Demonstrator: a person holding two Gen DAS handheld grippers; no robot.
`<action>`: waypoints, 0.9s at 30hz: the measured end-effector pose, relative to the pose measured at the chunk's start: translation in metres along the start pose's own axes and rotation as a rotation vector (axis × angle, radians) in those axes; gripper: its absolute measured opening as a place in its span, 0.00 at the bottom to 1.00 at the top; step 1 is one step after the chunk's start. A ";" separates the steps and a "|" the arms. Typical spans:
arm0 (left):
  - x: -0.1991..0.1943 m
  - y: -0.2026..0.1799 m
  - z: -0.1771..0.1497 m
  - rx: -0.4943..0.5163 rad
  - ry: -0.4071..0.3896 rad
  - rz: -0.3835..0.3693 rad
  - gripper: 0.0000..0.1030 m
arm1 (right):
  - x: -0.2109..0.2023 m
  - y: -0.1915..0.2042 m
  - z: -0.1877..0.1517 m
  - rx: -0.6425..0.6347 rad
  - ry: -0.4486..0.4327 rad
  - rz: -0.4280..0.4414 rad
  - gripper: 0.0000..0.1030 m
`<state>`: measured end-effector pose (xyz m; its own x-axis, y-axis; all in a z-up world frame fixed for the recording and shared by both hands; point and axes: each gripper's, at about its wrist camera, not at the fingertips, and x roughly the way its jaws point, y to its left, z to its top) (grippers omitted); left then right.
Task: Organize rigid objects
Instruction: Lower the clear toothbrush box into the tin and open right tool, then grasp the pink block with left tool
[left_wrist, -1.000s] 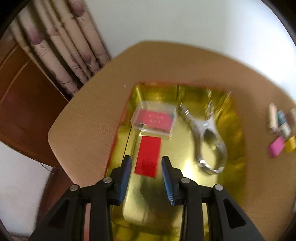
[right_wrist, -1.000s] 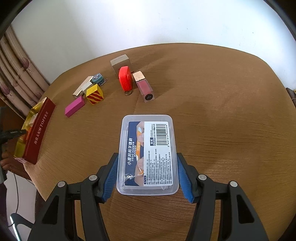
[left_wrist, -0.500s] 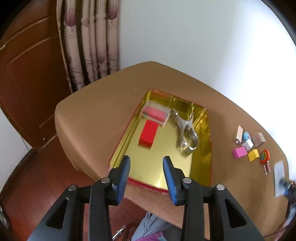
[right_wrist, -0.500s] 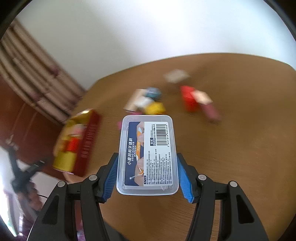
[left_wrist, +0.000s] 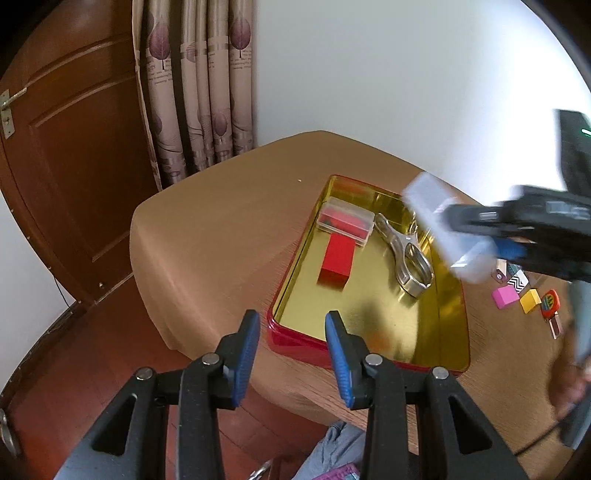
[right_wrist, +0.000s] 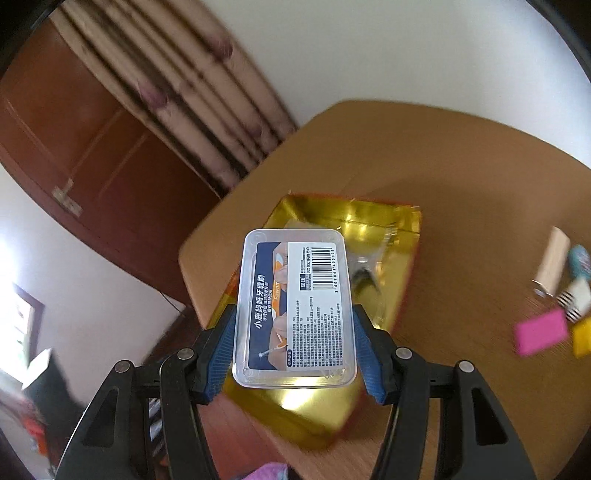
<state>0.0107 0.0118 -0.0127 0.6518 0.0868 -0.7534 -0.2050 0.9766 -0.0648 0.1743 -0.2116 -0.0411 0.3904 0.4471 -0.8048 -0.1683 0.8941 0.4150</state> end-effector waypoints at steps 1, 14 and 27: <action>0.001 0.002 0.000 -0.009 0.007 -0.011 0.36 | 0.010 0.003 0.002 -0.008 0.011 -0.017 0.54; 0.015 0.004 -0.002 -0.023 0.092 -0.115 0.36 | 0.069 0.017 0.000 -0.084 0.073 -0.171 0.55; 0.014 -0.002 -0.005 -0.001 0.082 -0.104 0.37 | -0.002 0.005 -0.025 -0.066 -0.155 -0.145 0.65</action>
<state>0.0161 0.0097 -0.0263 0.6077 -0.0312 -0.7936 -0.1399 0.9794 -0.1456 0.1496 -0.2071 -0.0476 0.5484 0.3089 -0.7770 -0.1569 0.9508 0.2672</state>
